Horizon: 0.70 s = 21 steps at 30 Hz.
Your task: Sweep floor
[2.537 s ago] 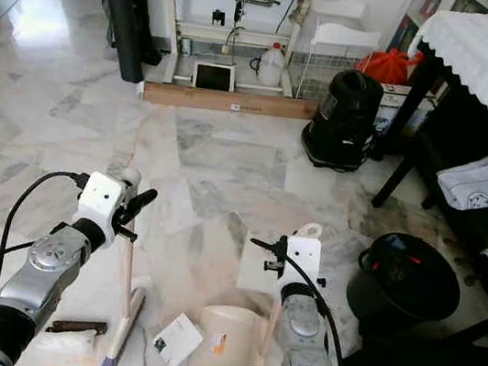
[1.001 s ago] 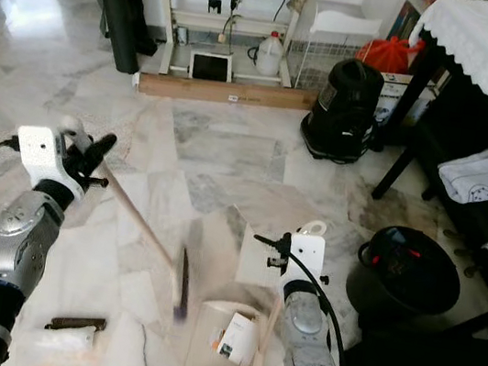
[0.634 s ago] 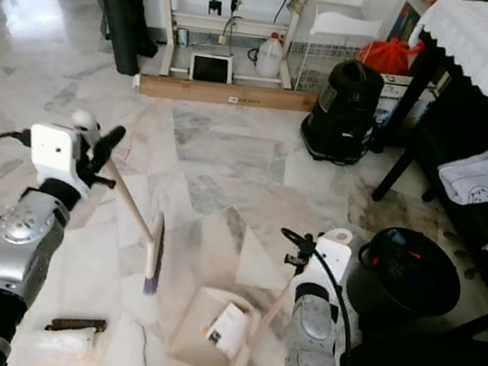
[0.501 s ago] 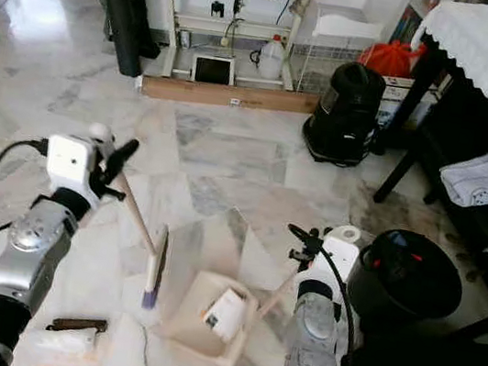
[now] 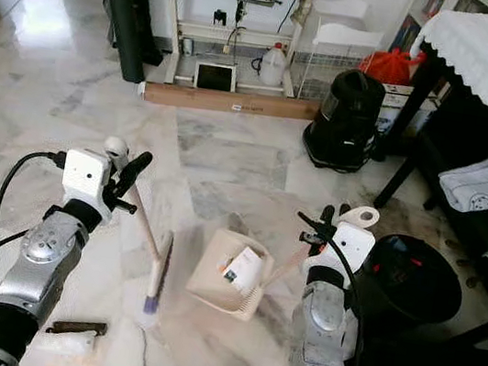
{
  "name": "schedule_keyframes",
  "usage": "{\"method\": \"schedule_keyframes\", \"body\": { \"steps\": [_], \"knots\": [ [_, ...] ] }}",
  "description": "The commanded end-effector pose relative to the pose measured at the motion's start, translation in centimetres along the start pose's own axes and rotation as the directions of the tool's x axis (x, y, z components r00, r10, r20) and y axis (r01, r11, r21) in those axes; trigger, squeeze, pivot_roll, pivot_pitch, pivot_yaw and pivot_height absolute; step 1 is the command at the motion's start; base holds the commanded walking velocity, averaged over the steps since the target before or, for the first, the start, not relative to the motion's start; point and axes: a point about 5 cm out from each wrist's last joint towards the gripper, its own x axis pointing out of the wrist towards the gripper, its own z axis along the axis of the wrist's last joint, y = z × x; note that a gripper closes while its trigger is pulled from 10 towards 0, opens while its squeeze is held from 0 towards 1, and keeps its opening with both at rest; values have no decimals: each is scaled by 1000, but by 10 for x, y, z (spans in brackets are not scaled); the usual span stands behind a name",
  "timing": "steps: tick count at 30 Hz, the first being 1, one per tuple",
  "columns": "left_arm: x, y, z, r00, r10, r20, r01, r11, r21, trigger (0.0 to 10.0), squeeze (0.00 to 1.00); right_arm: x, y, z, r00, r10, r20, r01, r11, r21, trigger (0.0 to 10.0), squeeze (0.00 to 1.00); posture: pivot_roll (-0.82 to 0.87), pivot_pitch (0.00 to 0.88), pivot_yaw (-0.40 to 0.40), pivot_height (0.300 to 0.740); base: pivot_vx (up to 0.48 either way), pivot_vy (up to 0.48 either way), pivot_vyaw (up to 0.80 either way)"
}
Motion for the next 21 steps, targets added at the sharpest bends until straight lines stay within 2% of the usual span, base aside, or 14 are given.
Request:
{"method": "schedule_keyframes", "body": {
  "steps": [1, 3, 8, 21],
  "knots": [
    [0, 1, 5, 999, 2, 35, -3, 1000, 21, 10000, 0, 2, -1, 13, 998, 2, 66, -2, 1000, 3, 10000, 0, -85, 0, -35, 740, 0, 0, 0],
    [1, 2, 6, 999, 3, 36, -3, 1000, 22, 10000, 0, 2, 0, 14, 998, 4, 69, -4, 1000, 1, 10000, 0, -87, 0, -33, 740, 0, 0, 0],
    [7, 3, 10, 999, 13, 46, -14, 999, 31, 10000, 0, 5, 3, 19, 997, 7, 80, -7, 1000, 0, 10000, 0, -81, 0, -33, 740, 0, 0, 575],
    [10, 7, 14, 997, 40, 66, -43, 998, 50, 10000, 0, 8, 9, 26, 995, 21, 97, -20, 1000, -7, 10000, 0, -79, 46, -30, 740, 0, 0, 753]
  ]
}}
